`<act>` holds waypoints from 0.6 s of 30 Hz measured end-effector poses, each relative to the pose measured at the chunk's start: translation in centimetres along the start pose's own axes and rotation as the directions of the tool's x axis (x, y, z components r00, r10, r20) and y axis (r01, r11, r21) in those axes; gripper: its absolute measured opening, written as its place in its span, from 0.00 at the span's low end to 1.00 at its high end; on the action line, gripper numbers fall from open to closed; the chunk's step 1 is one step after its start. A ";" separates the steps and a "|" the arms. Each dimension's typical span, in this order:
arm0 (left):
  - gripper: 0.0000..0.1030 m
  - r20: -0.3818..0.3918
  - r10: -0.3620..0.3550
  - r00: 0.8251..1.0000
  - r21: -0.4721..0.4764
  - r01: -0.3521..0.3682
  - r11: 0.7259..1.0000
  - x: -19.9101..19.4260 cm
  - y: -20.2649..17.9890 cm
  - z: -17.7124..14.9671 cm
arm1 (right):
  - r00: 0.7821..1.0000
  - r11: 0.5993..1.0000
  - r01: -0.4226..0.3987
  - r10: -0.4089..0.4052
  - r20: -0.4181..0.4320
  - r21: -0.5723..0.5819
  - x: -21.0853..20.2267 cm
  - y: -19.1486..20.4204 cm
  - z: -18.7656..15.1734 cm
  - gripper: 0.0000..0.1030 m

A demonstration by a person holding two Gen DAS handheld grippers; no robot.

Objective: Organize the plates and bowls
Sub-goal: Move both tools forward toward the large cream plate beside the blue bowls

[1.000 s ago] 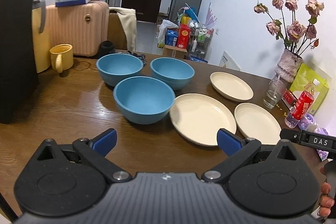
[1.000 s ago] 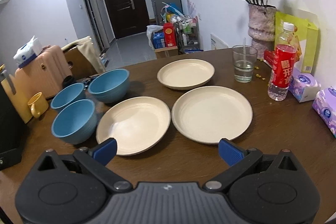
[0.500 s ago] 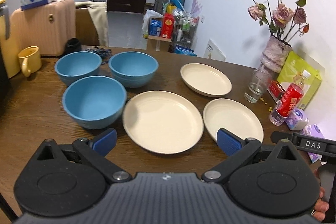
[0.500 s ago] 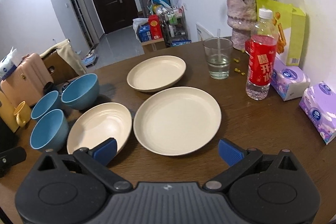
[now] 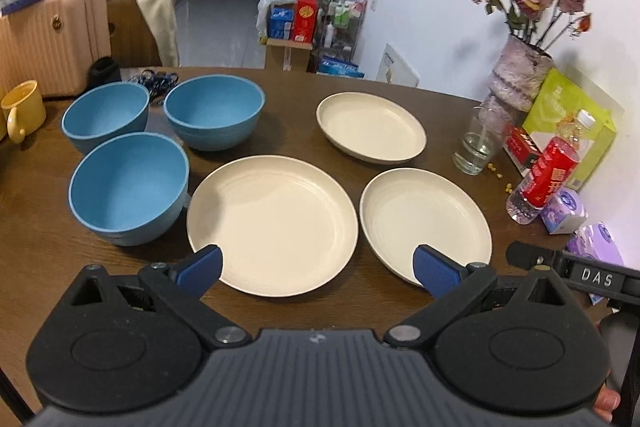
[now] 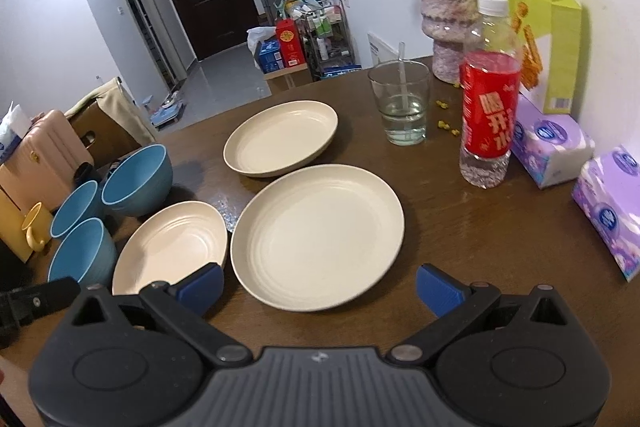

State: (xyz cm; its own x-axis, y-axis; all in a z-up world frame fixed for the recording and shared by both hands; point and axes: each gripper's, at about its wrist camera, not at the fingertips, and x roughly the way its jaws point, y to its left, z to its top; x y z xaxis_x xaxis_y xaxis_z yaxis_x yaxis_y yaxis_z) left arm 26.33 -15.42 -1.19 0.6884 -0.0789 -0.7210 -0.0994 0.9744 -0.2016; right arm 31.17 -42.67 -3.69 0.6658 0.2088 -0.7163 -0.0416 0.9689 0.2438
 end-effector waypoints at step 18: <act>1.00 -0.172 0.087 0.981 -0.231 -0.126 0.965 5.5 8.3 1.2 | 0.993 0.972 -0.077 0.053 -0.109 -0.220 8.5 8.1 4.9 0.94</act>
State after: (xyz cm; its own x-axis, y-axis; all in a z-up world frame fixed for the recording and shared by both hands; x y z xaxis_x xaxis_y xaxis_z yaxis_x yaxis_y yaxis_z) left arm 30.16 -7.54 -6.04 0.5431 -0.0293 -0.8392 -0.3485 0.9014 -0.2570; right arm 40.14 -33.72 -4.61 0.5772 0.2736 -0.7694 -0.2556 0.9554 0.1480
